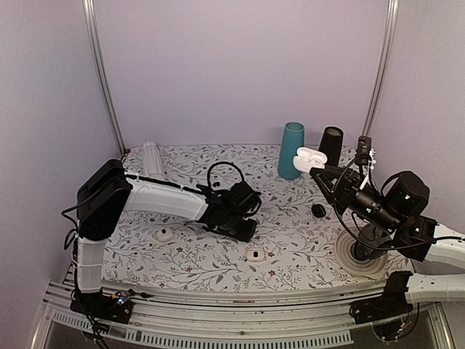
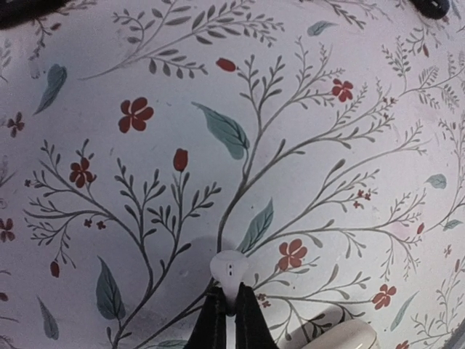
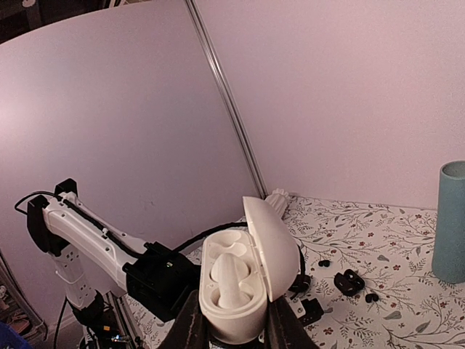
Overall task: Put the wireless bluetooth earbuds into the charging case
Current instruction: Pick up the left earbud from the center of the board, then place the left earbud in the left side groove of the charging case.
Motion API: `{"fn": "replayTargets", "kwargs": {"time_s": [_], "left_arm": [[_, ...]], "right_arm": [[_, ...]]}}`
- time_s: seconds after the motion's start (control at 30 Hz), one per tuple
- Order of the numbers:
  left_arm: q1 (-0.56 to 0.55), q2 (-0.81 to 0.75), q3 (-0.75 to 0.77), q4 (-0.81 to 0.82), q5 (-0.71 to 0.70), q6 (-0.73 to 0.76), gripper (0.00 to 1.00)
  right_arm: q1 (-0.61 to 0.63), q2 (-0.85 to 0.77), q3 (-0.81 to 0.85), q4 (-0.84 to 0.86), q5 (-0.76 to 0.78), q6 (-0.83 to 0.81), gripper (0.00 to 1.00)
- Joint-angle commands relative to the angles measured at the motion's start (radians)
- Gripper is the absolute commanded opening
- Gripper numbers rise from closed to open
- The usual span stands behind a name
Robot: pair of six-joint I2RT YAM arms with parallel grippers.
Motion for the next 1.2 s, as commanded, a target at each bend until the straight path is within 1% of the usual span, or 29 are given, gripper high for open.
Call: {"fn": "replayTargets", "kwargs": {"time_s": [0.0,0.07,0.17,0.2,0.33,0.43,0.6,0.77,0.93,1.03,1.17], "left_arm": [[-0.008,-0.047,-0.015,0.009,-0.029,0.035,0.0],[-0.004,-0.073,-0.021,0.017,-0.035,0.076,0.0],[-0.003,-0.124,-0.05,0.049,-0.025,0.184,0.0],[-0.001,-0.169,-0.066,0.063,-0.019,0.22,0.0],[0.013,-0.27,-0.124,0.099,0.071,0.372,0.0],[0.013,-0.34,-0.145,0.086,0.13,0.486,0.0],[0.012,-0.478,-0.156,0.013,0.206,0.643,0.0],[0.013,-0.593,-0.144,-0.063,0.292,0.748,0.0],[0.008,-0.696,-0.119,-0.084,0.387,0.821,0.0],[-0.002,-0.722,-0.084,-0.105,0.416,0.863,0.0],[-0.022,-0.701,-0.007,-0.179,0.435,0.907,0.0]], "right_arm": [[-0.007,-0.015,0.006,-0.003,0.012,0.004,0.07],[-0.007,-0.01,0.008,-0.016,0.015,0.0,0.07],[-0.007,0.001,0.015,-0.044,0.012,-0.016,0.06],[-0.006,0.005,0.017,-0.052,0.007,-0.025,0.05],[-0.011,0.021,0.031,-0.09,-0.038,-0.078,0.05],[-0.019,0.032,0.053,-0.141,-0.094,-0.125,0.05],[-0.024,0.045,0.09,-0.209,-0.199,-0.195,0.04],[-0.025,0.056,0.111,-0.24,-0.317,-0.241,0.04],[-0.025,0.101,0.15,-0.284,-0.431,-0.276,0.04],[-0.025,0.138,0.173,-0.293,-0.497,-0.289,0.04],[-0.024,0.182,0.196,-0.299,-0.538,-0.303,0.04]]}}
